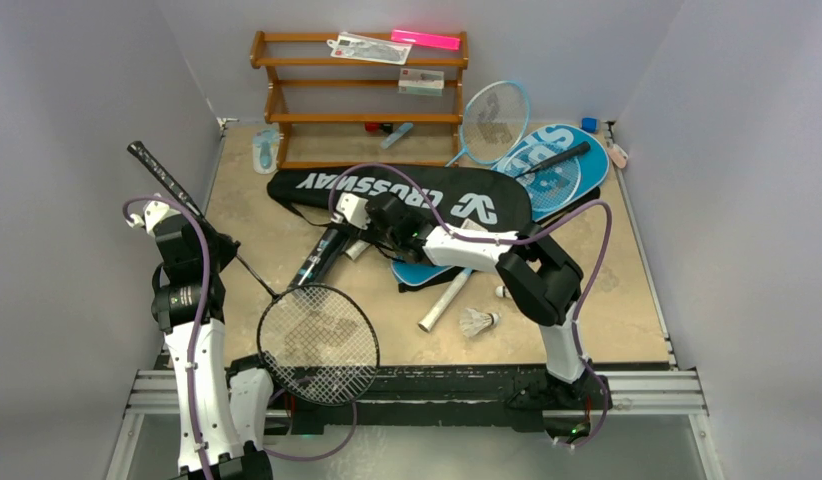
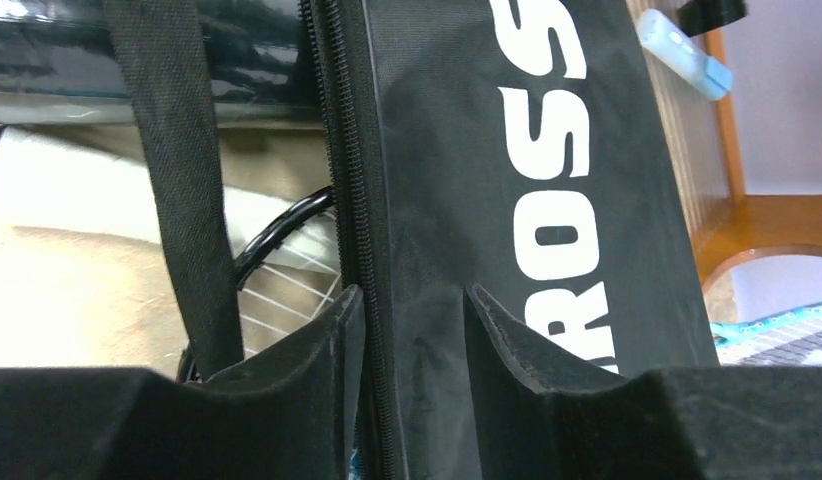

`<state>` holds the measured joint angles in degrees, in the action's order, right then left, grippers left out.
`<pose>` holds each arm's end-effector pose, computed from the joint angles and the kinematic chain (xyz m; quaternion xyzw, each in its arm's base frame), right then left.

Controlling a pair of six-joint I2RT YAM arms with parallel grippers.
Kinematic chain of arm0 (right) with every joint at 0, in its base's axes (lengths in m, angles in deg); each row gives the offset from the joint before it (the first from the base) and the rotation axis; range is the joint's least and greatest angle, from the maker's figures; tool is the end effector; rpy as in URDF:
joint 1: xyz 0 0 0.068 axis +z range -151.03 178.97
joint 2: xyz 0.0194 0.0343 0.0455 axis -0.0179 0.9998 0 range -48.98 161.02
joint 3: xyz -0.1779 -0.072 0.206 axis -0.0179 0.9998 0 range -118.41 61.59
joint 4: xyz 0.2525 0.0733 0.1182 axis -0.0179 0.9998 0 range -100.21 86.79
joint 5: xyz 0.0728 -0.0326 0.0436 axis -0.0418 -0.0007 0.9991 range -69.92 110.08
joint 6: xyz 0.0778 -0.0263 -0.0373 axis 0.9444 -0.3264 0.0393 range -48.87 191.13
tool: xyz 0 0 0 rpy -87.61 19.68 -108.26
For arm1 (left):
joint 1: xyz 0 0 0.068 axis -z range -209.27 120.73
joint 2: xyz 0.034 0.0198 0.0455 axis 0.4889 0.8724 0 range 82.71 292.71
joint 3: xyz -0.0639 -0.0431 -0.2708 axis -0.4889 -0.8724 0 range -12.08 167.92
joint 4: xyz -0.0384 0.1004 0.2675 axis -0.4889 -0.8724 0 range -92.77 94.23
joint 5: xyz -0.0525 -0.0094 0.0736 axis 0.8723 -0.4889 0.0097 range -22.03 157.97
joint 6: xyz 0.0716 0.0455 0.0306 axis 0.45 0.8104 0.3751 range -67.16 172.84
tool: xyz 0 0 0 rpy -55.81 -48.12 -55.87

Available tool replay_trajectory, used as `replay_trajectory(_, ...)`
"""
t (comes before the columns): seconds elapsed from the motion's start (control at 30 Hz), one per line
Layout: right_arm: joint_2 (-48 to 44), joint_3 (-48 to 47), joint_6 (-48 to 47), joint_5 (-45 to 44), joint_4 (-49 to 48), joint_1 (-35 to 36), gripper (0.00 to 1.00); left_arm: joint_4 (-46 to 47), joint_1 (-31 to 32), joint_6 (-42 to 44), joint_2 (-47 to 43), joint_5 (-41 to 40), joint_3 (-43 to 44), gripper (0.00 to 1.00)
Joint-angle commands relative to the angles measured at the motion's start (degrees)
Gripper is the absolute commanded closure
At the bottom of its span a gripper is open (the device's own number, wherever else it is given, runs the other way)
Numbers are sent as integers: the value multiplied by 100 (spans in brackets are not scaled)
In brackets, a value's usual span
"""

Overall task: Pack up the badminton gear
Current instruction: Open the racket bag at the center of the board.

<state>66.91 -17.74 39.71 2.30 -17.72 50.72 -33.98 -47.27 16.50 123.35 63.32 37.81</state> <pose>0.3452 0.3981 0.1712 -0.5065 0.6889 -0.0426 0.5167 0.1959 0.0705 0.3197 -0.4114 0.7564 -0.0464 0.5065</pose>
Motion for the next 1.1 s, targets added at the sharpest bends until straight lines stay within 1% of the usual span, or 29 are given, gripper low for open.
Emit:
replay_trajectory(0.0, -86, -95, -40, -753, -604, 27, 61, 310, -55, 69, -57, 43, 5, 100)
replay_trajectory(0.03, -111, -66, -40, -833, -679, 26, 64, 307, -50, 74, -61, 43, 5, 100)
replay_trajectory(0.1, -121, -47, -80, -900, -772, 28, 64, 306, -55, 69, -65, 38, 10, 100)
replay_trajectory(0.33, 179, -139, -373, -1086, -923, 36, 63, 289, -53, 82, -88, 21, 3, 100)
replay_trajectory(0.47, 347, -194, -576, -1290, -1173, 32, 62, 288, -55, 82, -83, 16, 11, 100)
replay_trajectory(0.6, 500, -132, -1027, -1604, -1820, 42, 62, 288, -55, 91, -95, 16, 12, 100)
replay_trajectory(0.8, 884, -101, -1955, -2016, -2974, 101, 60, 293, -50, 93, -117, 7, 13, 100)
replay_trajectory(0.9, 1053, -220, -2261, -2105, -3197, 108, 60, 297, -50, 99, -118, 19, 12, 100)
replay_trajectory(1.07, 1380, -485, -2663, -1958, -3250, 101, 59, 288, -55, 102, -135, 32, 8, 100)
